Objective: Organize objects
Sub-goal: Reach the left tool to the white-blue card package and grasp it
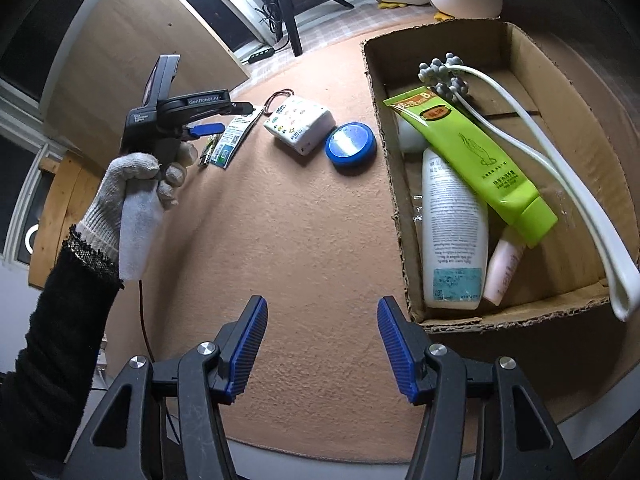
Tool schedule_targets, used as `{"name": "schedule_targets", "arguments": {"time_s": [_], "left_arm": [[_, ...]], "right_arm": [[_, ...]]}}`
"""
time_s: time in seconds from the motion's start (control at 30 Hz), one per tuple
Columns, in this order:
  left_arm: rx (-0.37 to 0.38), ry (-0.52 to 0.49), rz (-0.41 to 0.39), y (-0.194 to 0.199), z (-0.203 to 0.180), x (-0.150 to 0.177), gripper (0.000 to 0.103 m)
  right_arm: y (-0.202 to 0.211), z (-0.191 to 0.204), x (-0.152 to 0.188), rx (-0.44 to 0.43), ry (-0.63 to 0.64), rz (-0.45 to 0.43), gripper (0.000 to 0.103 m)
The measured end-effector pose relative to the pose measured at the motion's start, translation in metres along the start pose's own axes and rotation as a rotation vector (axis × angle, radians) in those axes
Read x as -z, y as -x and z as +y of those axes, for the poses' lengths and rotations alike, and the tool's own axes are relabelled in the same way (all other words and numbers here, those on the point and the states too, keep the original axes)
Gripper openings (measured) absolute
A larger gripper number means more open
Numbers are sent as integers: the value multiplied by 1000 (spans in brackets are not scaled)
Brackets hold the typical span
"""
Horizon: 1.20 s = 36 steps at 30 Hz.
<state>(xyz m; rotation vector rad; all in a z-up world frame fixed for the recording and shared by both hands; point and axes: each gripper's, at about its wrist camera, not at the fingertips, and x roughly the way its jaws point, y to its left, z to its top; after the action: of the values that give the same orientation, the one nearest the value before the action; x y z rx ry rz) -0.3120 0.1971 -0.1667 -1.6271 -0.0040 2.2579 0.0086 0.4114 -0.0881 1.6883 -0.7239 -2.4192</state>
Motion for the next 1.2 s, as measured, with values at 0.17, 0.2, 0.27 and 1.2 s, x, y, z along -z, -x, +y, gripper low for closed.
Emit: {"name": "schedule_targets", "arguments": {"time_s": [0.17,0.2,0.27,1.2], "left_arm": [[-39,-96,20,-4,-16,7,78],[-58,-126,27,-6,-21,10,77],[-96,-171,43,-9,-27,16,77],[-124,-204,-19,34,-54,64,59]], "right_arm": [[1,0,0,-8,-10,10,53],[1,-1,0,-12,-14,13,54],[0,-3,-1,-20,-24,20,54],[6,8,-3,62,79,-42,54]]}}
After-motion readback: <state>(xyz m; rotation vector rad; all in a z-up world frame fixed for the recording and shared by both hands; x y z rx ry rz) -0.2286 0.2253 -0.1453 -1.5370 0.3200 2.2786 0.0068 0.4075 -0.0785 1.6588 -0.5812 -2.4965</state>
